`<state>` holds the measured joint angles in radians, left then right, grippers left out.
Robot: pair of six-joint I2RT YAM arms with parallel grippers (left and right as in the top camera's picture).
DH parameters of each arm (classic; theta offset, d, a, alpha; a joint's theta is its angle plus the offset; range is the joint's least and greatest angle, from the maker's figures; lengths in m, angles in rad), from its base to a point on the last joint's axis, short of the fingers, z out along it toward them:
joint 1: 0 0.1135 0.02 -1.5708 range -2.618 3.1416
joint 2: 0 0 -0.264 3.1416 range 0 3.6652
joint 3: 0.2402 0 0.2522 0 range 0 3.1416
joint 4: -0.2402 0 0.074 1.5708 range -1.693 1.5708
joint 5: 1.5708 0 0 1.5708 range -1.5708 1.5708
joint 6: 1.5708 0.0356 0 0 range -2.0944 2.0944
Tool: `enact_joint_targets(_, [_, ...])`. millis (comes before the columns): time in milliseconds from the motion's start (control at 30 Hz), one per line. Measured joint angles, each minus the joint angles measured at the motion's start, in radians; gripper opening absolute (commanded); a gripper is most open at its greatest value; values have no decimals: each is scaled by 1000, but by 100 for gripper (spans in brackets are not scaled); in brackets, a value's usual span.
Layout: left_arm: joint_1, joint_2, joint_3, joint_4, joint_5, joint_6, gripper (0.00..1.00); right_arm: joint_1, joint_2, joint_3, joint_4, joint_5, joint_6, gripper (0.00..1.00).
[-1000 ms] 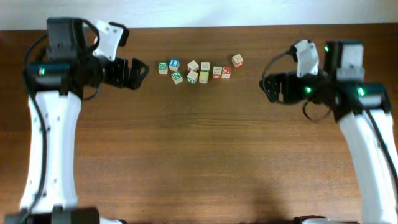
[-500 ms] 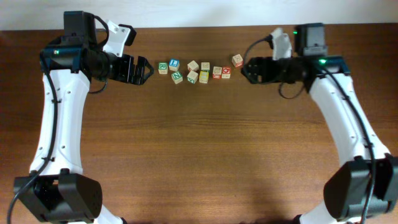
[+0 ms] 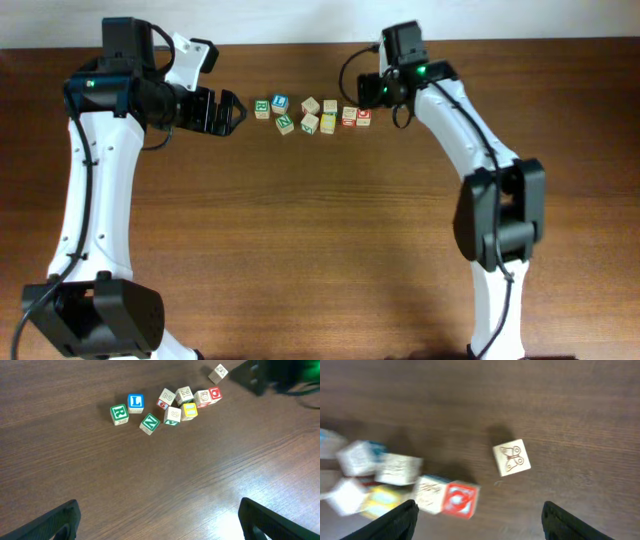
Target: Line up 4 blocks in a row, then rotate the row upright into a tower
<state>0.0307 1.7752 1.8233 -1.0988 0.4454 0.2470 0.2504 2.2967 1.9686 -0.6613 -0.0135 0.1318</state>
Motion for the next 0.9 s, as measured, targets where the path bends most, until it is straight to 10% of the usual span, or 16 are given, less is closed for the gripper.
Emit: enact_joint_targets(900, [0, 0, 0, 0, 0, 0, 99, -62, 149, 9, 153, 73, -11, 29])
